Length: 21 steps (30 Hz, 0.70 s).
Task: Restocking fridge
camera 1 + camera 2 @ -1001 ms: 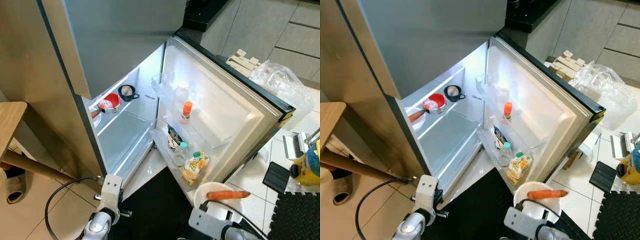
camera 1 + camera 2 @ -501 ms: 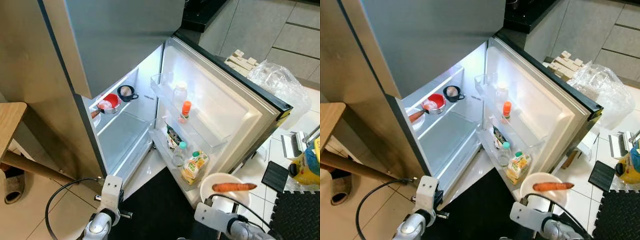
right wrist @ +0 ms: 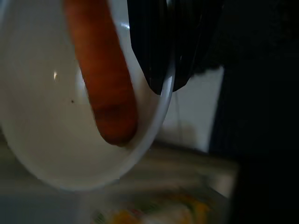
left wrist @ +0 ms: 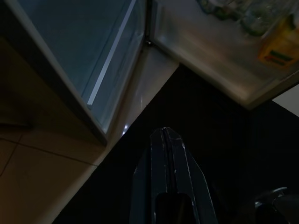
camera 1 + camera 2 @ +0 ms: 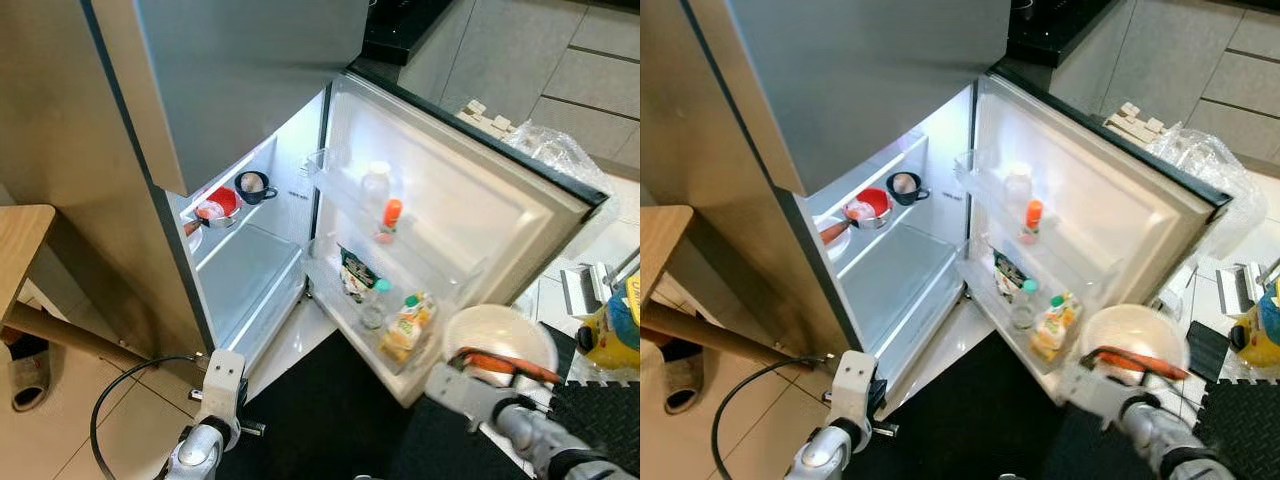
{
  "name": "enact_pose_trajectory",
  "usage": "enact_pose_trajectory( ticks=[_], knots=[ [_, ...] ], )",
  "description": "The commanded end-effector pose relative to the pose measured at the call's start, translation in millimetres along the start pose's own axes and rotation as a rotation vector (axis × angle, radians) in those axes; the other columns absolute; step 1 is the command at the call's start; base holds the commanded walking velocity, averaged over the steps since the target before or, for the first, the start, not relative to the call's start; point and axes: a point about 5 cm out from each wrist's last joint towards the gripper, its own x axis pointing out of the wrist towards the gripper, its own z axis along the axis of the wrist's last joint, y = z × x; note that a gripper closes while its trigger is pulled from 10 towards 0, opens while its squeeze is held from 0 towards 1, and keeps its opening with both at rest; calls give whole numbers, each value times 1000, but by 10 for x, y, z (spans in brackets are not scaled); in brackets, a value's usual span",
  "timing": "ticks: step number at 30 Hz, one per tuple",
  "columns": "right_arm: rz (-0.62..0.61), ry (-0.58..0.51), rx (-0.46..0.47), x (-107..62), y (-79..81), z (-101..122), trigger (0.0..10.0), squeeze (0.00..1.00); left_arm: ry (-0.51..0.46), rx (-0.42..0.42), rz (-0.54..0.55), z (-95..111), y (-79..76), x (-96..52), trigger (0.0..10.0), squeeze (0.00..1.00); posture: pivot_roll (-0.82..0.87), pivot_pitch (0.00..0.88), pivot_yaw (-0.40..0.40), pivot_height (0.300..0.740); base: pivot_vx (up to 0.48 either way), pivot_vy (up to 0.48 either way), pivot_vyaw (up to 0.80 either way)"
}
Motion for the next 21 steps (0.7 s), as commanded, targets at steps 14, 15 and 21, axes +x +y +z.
enact_pose_trajectory(
  ticks=[14,15,21],
  knots=[
    [165,69,129,-101,473,-97,10000,0,31,15,-29,-71,-40,-24,10000,0,-135,116,-32,740,0,0,0],
    [165,69,129,-101,473,-97,10000,0,31,15,-29,-71,-40,-24,10000,0,-135,116,-32,740,0,0,0],
    [237,-43,145,-90,697,216,10000,0,30,21,-18,-85,-38,-35,10000,0,-128,116,-37,740,0,0,0]
  ],
)
